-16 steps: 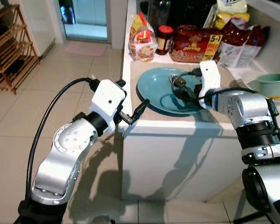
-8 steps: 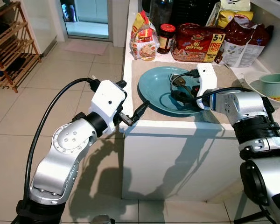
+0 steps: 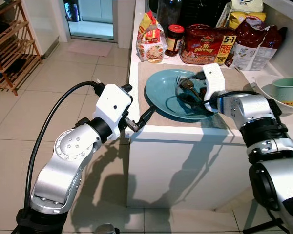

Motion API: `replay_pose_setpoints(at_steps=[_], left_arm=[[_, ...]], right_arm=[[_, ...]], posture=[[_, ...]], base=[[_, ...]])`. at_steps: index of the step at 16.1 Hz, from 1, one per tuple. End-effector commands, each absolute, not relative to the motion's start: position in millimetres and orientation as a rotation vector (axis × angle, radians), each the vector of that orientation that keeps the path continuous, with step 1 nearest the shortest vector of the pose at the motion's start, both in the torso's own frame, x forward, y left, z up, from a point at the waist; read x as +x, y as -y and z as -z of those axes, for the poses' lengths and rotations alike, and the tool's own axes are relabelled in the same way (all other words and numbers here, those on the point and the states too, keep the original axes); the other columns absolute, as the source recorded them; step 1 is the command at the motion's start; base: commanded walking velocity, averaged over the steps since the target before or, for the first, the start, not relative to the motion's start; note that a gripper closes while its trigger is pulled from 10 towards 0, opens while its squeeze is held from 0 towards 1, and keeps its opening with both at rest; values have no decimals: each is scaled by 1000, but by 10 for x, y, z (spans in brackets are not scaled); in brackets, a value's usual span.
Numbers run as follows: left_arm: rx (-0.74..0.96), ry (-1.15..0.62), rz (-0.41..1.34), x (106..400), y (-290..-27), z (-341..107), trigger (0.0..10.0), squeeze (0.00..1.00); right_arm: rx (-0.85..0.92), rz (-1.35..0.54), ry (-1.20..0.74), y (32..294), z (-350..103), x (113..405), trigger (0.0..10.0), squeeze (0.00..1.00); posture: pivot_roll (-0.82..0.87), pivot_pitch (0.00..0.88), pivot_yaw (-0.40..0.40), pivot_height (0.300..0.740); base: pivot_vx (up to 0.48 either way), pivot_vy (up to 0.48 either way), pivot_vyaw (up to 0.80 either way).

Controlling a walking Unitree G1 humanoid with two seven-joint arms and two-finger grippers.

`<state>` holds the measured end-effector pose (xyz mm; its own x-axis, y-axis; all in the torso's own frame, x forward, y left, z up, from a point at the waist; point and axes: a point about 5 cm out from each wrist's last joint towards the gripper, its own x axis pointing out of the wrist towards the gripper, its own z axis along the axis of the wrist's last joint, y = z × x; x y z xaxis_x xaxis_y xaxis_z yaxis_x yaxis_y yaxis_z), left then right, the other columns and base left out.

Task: Setting the table

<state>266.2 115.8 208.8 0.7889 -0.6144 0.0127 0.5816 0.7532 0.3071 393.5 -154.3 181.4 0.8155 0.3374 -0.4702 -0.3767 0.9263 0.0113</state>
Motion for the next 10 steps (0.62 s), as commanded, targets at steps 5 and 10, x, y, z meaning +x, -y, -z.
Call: replay_pose_setpoints(at_steps=[5,10], left_arm=[[313,141,679,2653,-1118,-2155,10000,0],[314,131,697,2633,-1106,-2142,10000,0]], right_arm=[[-75,-419,-391,1432,-1966,4002,10000,0],[-75,-428,-460,1406,-1809,3985,10000,0]], posture=[[168,0,-98,740],[168,0,-98,740]], base=[[0,0,0],[0,0,0]])
